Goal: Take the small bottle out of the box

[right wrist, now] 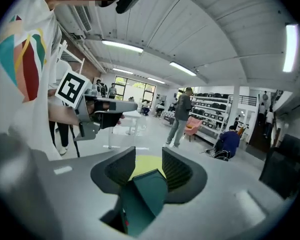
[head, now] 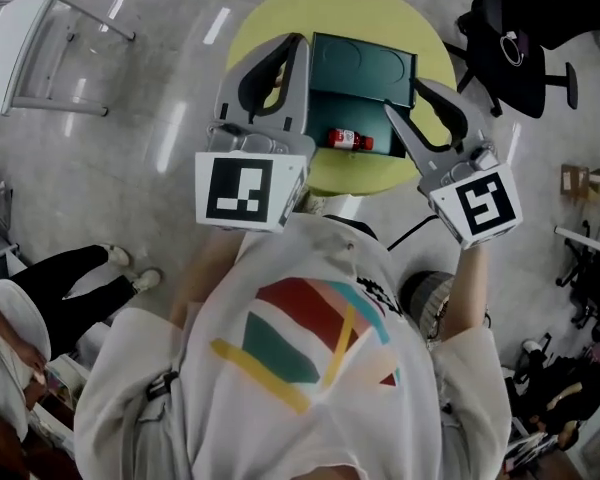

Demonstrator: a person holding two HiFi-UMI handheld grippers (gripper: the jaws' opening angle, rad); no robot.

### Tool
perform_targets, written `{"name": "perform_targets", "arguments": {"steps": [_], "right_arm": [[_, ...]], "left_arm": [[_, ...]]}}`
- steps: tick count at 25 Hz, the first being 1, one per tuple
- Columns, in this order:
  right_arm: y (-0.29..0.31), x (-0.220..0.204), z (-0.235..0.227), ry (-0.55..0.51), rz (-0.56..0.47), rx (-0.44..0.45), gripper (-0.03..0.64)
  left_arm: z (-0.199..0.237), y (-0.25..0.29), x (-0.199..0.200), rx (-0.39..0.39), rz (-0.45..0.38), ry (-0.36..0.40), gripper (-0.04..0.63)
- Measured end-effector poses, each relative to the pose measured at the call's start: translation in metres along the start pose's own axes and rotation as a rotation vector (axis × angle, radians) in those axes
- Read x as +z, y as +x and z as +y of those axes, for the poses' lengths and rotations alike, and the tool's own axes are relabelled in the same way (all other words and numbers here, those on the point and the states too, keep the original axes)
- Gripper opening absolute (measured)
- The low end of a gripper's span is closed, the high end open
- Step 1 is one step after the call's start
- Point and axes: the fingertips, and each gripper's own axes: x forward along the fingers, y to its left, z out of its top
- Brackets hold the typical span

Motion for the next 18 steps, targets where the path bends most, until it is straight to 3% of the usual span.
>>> {"name": "perform_targets", "arguments": {"steps": [11,18], "right_arm": [[0.051,-0.056,0.034,-0.156,0.281,0.317,0.201],[0.074,-0.099,0.060,-0.184,0.415,0.517,0.233]], "left_arm": [[0.011,-0.005,-0.015,0.003,0.012,0.010,0.015],[0.022,-0.008,-0.032,0.030,0.050,-0.032,0.015]]}}
